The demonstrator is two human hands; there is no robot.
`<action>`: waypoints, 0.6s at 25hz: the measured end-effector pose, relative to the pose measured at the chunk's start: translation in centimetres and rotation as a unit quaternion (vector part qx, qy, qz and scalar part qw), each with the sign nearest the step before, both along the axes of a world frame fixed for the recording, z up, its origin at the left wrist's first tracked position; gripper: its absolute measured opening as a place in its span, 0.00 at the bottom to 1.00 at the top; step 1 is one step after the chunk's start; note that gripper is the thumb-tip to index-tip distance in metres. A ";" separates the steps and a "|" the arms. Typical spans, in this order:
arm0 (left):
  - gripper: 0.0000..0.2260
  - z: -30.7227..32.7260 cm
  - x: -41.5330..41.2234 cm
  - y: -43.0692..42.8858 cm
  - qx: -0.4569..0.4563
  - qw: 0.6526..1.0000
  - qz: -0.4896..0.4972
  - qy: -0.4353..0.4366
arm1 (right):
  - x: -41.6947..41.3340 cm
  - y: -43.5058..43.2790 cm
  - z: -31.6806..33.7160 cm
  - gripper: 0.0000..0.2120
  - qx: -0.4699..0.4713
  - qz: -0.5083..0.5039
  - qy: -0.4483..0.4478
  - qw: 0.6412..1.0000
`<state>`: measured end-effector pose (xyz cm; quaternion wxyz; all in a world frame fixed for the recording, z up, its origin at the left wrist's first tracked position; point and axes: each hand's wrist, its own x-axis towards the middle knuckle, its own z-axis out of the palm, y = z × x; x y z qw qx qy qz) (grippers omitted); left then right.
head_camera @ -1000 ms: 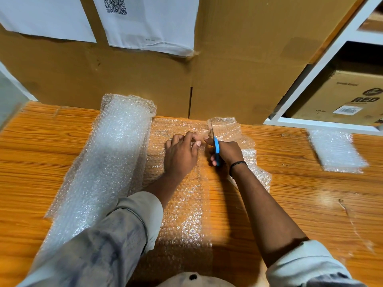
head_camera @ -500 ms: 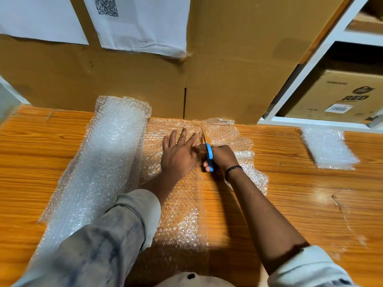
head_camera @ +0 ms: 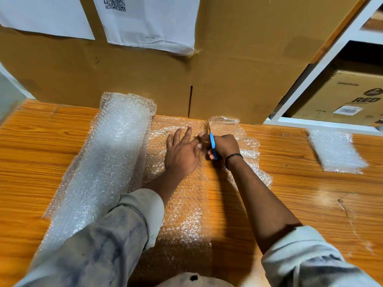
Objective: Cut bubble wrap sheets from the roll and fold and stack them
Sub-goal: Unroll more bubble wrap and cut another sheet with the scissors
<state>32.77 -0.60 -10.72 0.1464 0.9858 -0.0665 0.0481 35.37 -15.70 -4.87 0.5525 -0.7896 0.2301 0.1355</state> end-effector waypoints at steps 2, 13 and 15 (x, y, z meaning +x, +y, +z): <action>0.21 -0.1 0.0 0.0 -0.001 1.000 0.000 -0.001 | 0.0 -0.3 0.3 0.21 -0.047 0.015 -0.005 0.999; 0.24 0.4 -0.4 -0.1 0.003 0.999 0.036 0.000 | -2.2 -1.5 0.6 0.22 0.039 -0.030 -0.027 0.998; 0.24 0.4 -0.5 -0.1 0.001 0.999 0.033 0.001 | -3.6 -2.1 0.9 0.22 0.058 -0.026 -0.032 0.997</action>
